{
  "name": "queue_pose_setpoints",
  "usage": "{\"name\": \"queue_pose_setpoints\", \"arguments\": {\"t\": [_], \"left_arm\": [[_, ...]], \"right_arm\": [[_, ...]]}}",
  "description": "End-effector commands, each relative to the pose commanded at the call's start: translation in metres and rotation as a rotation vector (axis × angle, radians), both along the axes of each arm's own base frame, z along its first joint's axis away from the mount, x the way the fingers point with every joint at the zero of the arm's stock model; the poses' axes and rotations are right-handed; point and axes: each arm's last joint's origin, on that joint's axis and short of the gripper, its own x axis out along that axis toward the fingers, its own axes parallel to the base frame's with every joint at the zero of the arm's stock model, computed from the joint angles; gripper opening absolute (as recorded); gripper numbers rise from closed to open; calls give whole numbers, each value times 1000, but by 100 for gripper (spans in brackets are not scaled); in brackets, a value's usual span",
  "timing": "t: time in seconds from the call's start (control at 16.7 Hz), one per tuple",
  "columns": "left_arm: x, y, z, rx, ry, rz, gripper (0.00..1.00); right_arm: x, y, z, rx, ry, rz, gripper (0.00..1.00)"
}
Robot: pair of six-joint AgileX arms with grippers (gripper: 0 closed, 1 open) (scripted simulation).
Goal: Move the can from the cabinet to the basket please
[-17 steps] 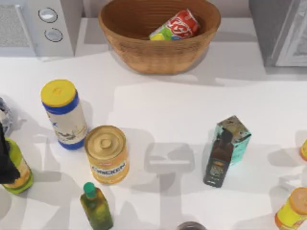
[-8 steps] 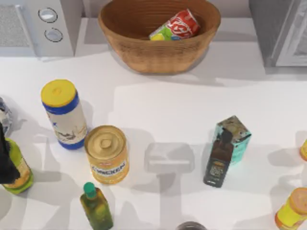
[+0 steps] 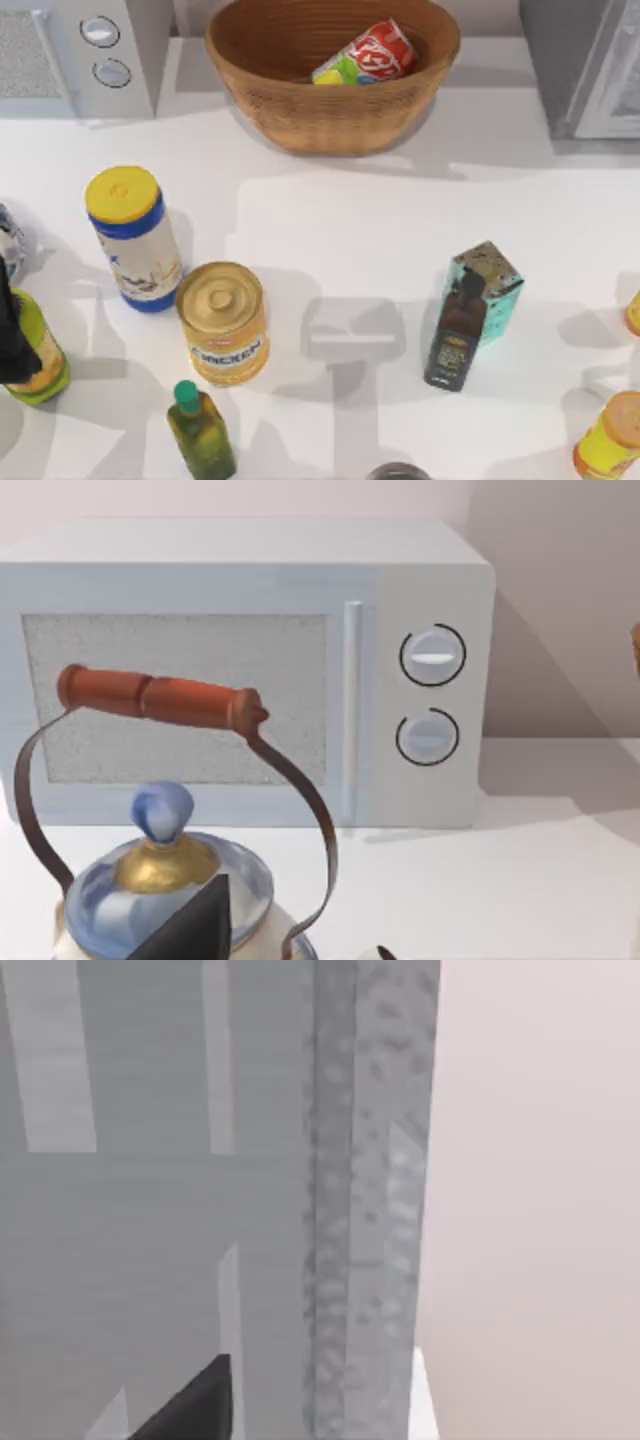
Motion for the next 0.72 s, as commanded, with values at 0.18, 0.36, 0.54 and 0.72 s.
{"name": "queue_pose_setpoints", "arguments": {"t": [0.18, 0.36, 0.54, 0.72], "left_arm": [[0, 0, 0, 0, 0, 0, 100], [0, 0, 0, 0, 0, 0, 100], [0, 0, 0, 0, 0, 0, 100], [0, 0, 0, 0, 0, 0, 100]], "right_arm": [[7, -13, 55, -2, -3, -5, 100], [7, -15, 116, -1, -4, -8, 100], [1, -5, 174, 1, -1, -8, 100], [-9, 14, 221, 5, 4, -4, 100]]}}
